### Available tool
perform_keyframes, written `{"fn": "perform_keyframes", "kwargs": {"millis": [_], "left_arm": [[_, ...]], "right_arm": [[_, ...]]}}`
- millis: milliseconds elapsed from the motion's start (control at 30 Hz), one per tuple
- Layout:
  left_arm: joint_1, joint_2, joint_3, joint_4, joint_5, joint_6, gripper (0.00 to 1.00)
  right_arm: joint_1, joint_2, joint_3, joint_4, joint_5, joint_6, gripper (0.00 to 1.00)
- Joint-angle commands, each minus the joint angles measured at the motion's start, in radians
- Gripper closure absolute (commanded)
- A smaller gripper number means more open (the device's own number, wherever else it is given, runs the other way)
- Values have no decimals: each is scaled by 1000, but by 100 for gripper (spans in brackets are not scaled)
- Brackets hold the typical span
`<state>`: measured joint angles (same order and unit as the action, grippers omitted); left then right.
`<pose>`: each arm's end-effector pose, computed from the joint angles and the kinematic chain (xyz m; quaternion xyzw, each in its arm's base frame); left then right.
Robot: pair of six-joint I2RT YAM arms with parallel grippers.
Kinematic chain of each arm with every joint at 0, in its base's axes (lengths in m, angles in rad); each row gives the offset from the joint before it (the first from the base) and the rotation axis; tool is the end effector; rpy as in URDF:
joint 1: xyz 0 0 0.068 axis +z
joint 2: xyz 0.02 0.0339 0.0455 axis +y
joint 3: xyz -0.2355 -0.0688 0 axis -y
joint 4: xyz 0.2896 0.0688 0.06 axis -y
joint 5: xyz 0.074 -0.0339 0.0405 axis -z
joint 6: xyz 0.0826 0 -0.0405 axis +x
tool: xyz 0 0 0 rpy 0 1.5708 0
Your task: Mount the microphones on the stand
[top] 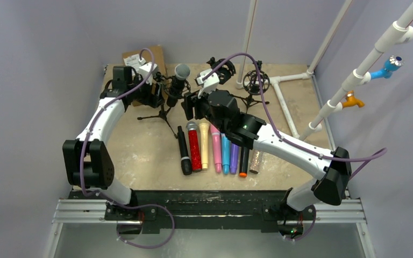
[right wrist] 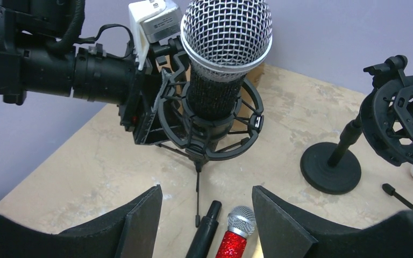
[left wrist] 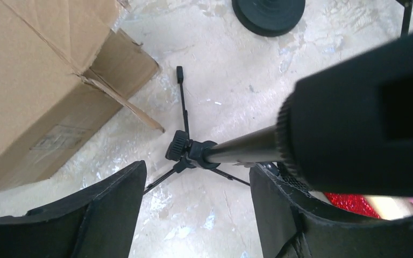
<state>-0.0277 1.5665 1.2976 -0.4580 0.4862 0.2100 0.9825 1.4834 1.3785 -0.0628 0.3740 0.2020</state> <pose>0.4228 -0.0503 0.2322 0.2029 0.8675 -0.1825 0.4158 0.2707 0.3514 0.3523 -0.1745 0.7397 0.2362 0.6054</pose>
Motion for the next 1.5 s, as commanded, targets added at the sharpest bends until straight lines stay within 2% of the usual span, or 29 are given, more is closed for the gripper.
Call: {"fn": "perform_keyframes", "kwargs": {"millis": [0, 67, 133, 200, 400, 567, 600, 800, 933, 1233, 1400, 1467], "left_arm": [[-7, 49, -8, 82, -36, -60, 31], [-9, 64, -17, 109, -40, -67, 37], [-11, 87, -17, 132, -47, -78, 55], [-11, 116, -10, 148, -37, -86, 63], [-33, 193, 18, 173, -15, -115, 63], [-47, 210, 47, 173, -71, -117, 62], [-46, 210, 51, 166, -85, -120, 59], [-43, 201, 66, 109, -222, -84, 25], [-25, 149, 47, 66, -274, -50, 14], [-23, 153, 40, 164, -504, -85, 12], [-25, 189, 76, 169, -538, -118, 12], [-25, 177, 46, 189, -525, -108, 12]], "right_arm": [[2, -24, 5, 37, -1, -6, 34], [2, -18, 10, 38, 0, -11, 35], [2, -11, 15, 43, 2, -17, 35], [2, -1, 25, 42, 2, -22, 35], [2, 16, 36, 38, 10, -30, 35], [2, 18, 24, 37, 14, -27, 35], [2, 18, 24, 36, 15, -26, 35], [2, 6, 14, 33, 16, -22, 35], [3, -12, -3, 32, 16, -17, 35], [2, -29, -26, 36, 34, -2, 36], [2, -24, -16, 23, 40, -3, 36], [2, -26, -17, 22, 41, -3, 36]]}}
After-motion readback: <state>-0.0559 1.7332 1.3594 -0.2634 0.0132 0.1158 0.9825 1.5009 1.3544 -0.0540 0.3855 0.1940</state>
